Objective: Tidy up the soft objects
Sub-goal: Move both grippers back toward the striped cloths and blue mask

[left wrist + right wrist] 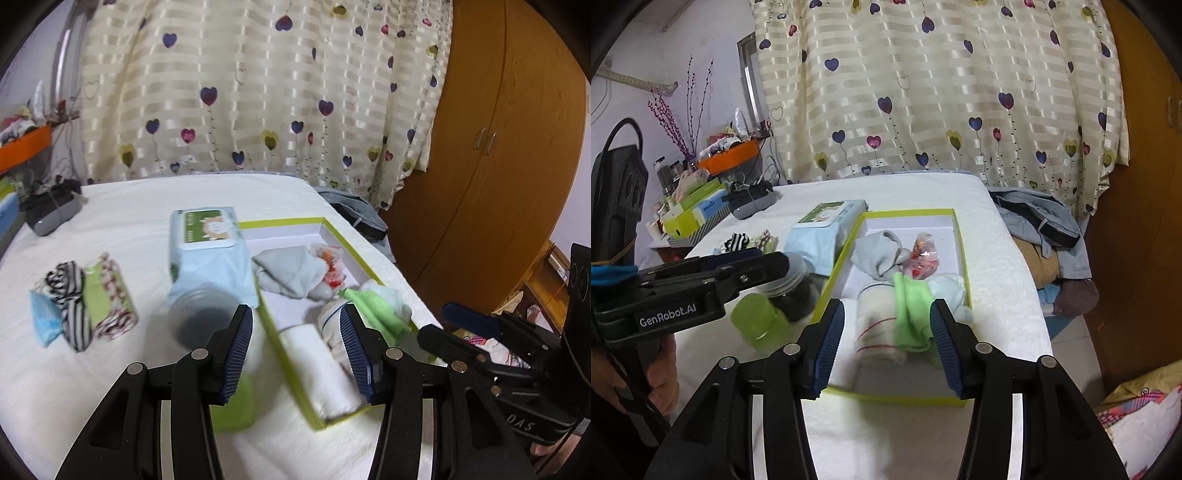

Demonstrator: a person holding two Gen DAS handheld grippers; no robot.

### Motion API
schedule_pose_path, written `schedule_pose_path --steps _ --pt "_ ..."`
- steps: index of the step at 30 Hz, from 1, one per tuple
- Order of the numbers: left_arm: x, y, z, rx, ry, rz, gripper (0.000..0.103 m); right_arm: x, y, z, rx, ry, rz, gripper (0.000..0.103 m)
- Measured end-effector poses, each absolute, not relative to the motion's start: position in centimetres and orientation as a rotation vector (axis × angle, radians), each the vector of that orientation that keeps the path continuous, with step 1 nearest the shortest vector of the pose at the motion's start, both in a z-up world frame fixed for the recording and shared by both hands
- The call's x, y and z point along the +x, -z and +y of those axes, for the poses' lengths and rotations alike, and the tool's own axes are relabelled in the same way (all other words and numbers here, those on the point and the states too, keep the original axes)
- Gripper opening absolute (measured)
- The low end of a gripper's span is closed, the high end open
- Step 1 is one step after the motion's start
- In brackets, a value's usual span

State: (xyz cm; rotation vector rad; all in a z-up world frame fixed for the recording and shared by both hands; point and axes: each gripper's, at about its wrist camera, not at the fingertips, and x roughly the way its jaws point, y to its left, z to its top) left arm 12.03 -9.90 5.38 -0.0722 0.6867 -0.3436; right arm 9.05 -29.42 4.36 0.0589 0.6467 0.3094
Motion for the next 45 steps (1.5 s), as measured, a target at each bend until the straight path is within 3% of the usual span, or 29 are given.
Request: schedule_pose_path --steps 18,45 --pt "7.7 -4.9 -3.0 -0.098 0.255 0.66 0.049 5.9 -5.4 -24.3 0.015 -0.345 0.639 0.051" --pt "8.5 -4.7 3.3 -0.179 0.156 0.659 0.049 8.0 -5.8 -18.7 -0.059 -0.457 0.681 0.051"
